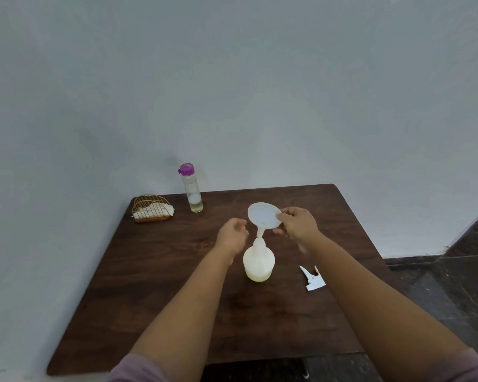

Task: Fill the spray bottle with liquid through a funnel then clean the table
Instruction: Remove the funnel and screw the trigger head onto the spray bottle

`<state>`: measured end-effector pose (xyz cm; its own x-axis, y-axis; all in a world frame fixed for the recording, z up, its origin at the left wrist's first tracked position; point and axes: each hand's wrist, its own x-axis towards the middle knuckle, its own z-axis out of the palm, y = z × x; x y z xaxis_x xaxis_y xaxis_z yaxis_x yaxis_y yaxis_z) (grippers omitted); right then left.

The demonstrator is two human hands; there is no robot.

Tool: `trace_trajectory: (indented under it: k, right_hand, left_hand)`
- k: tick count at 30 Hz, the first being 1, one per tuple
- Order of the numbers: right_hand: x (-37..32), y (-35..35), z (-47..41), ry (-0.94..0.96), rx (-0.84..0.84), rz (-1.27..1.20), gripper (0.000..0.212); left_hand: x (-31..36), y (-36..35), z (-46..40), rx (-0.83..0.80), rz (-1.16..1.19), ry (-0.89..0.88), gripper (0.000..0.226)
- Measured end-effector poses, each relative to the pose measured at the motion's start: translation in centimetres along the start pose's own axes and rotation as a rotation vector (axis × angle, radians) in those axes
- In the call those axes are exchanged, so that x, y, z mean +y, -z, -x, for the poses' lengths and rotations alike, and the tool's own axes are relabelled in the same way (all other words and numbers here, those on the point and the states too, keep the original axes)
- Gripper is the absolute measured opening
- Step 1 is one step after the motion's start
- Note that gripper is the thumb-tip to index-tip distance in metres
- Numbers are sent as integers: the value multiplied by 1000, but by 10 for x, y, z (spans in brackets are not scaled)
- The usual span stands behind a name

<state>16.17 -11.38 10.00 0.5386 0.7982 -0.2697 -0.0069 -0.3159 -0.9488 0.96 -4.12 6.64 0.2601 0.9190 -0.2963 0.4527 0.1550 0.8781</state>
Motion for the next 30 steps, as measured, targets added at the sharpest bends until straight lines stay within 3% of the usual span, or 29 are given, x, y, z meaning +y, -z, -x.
trace_trajectory:
  k: [2, 6, 15, 21, 30]
  right_hand:
    - [-6, -2, 2, 24, -16, 13, 22]
    - [-15, -11, 4, -10, -54, -47, 23]
    - [-32, -32, -5, 1, 9, 40, 32]
    - [-45, -49, -38, -44, -86, 39, 22]
    - [-60, -84, -100, -51, -44, 171, 24]
  left_hand:
    - [19, 11, 8, 86, 185, 19, 22]
    - [38, 26, 14, 88, 325, 27, 26]
    - [35, 42, -2, 53, 342, 8, 12]
    - [31, 54, -43, 138, 249, -20, 17]
    - [28, 78, -111, 83, 233, -8, 18]
